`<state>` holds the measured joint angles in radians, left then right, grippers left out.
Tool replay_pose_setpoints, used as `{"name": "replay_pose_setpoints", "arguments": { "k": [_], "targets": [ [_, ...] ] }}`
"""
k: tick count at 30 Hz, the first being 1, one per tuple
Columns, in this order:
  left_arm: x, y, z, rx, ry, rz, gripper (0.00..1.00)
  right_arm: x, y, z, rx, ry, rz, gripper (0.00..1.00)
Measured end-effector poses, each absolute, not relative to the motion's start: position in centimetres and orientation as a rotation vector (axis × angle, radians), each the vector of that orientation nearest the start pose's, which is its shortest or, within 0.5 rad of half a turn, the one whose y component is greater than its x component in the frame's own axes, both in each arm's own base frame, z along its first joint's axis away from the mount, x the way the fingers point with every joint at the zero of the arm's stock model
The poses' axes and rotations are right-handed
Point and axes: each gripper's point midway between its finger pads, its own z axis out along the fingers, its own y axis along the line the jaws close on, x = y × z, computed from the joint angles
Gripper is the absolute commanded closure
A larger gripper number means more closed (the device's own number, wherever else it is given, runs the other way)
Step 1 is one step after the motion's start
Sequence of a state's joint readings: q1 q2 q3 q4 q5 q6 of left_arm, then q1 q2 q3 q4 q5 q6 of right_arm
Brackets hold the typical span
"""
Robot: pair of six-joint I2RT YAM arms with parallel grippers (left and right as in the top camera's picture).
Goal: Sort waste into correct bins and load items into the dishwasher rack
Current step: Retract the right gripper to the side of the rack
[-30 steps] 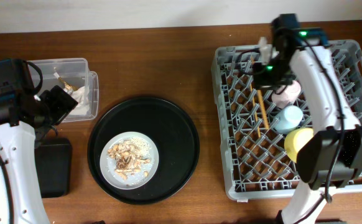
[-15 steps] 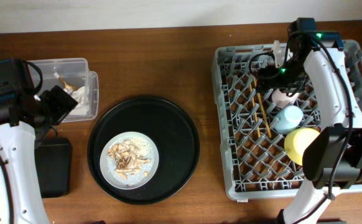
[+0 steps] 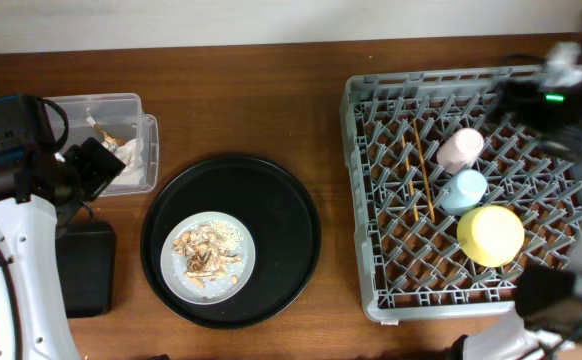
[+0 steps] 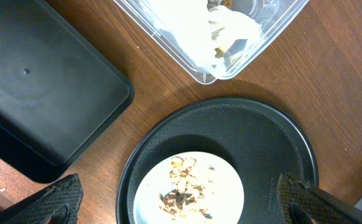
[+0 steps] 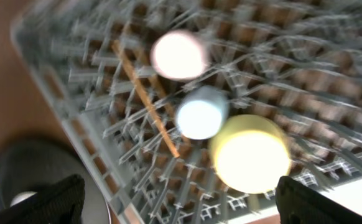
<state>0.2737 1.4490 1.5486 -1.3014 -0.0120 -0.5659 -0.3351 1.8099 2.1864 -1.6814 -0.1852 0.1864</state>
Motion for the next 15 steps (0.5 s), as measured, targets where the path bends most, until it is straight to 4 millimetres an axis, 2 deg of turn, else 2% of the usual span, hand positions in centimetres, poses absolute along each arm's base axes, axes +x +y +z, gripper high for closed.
{"name": "replay_pose_setpoints", "arguments": {
  "k": [1, 3, 7, 11, 15],
  "targets": [
    [30.2, 8.7, 23.0, -1.133, 2.533, -0.059, 0.01, 32.9, -10.6, 29.6, 0.794, 2.697, 0.210, 0.02],
    [30.2, 8.7, 23.0, -1.134, 2.532, -0.058, 0.01, 31.3, -13.1, 30.9, 0.899, 2.620, 0.178, 0.02],
    [30.2, 8.7, 23.0, -1.134, 2.532, -0.059, 0.01, 29.4, -16.8, 31.0, 1.063, 2.549, 0.147, 0.02],
    [30.2, 8.7, 23.0, -1.134, 2.532, -0.059, 0.01, 29.0, -17.7, 30.9, 1.105, 2.533, 0.141, 0.02],
    [30.2, 8.7, 23.0, -1.134, 2.532, -0.059, 0.01, 29.0, -17.7, 30.9, 1.104, 2.534, 0.142, 0.02]
  ]
}}
